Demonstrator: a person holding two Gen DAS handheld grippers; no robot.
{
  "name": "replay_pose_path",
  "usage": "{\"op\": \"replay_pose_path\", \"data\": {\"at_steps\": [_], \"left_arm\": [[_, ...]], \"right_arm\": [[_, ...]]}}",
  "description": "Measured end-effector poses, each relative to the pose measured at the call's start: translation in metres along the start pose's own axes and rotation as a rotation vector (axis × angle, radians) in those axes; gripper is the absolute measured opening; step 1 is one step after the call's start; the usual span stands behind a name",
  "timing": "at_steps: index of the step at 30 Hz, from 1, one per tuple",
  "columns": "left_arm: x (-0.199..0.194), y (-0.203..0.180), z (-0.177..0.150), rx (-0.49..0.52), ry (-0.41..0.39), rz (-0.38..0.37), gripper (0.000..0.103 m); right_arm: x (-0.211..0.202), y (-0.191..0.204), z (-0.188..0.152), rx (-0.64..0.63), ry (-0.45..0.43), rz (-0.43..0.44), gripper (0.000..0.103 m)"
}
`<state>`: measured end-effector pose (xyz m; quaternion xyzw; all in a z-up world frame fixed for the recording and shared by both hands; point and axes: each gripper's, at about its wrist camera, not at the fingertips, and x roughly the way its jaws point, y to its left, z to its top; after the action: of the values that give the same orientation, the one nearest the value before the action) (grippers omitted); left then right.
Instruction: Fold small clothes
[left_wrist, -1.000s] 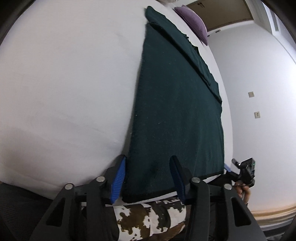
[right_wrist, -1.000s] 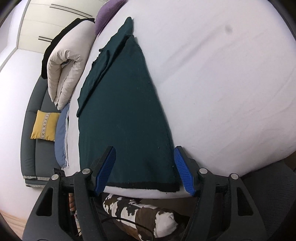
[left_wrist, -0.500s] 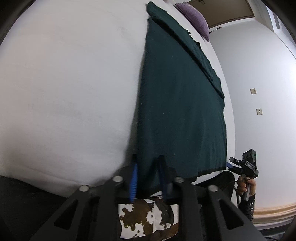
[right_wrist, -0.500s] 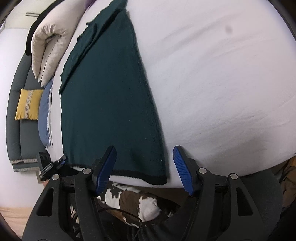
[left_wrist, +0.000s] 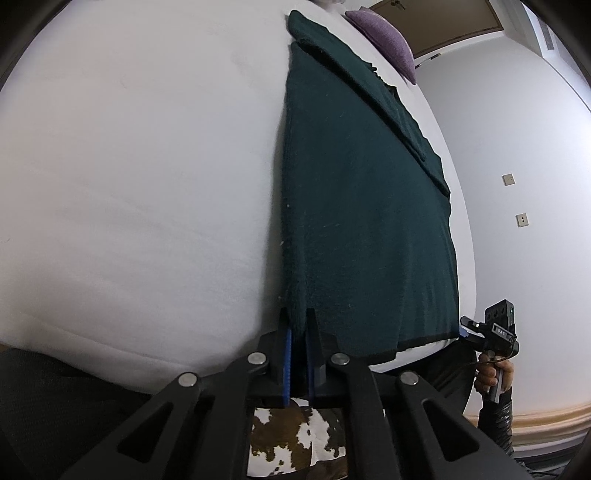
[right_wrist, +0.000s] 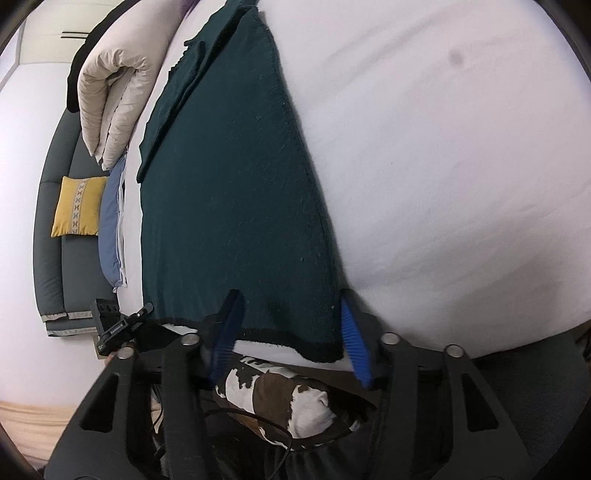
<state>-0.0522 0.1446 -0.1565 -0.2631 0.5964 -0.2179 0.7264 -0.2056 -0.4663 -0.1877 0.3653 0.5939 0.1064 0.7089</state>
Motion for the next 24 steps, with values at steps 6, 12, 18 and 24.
{"op": "replay_pose_path", "data": {"at_steps": [6,12,18,24], "left_arm": [[-0.007,-0.008,-0.002,0.004,-0.050,-0.020,0.006],[-0.029,-0.022,0.004,0.013,-0.122,-0.063,0.006],[-0.050,-0.035,0.019,-0.010,-0.203,-0.178,0.006],[-0.067,-0.050,0.045,-0.037,-0.286,-0.280,0.006]], "right_arm": [[0.001,0.005,-0.007,-0.034,-0.015,-0.001,0.015],[-0.016,0.018,-0.009,-0.081,-0.101,0.056,0.007],[-0.040,0.054,-0.004,-0.139,-0.182,0.124,0.007],[-0.065,0.093,0.024,-0.180,-0.285,0.210,0.007]]}}
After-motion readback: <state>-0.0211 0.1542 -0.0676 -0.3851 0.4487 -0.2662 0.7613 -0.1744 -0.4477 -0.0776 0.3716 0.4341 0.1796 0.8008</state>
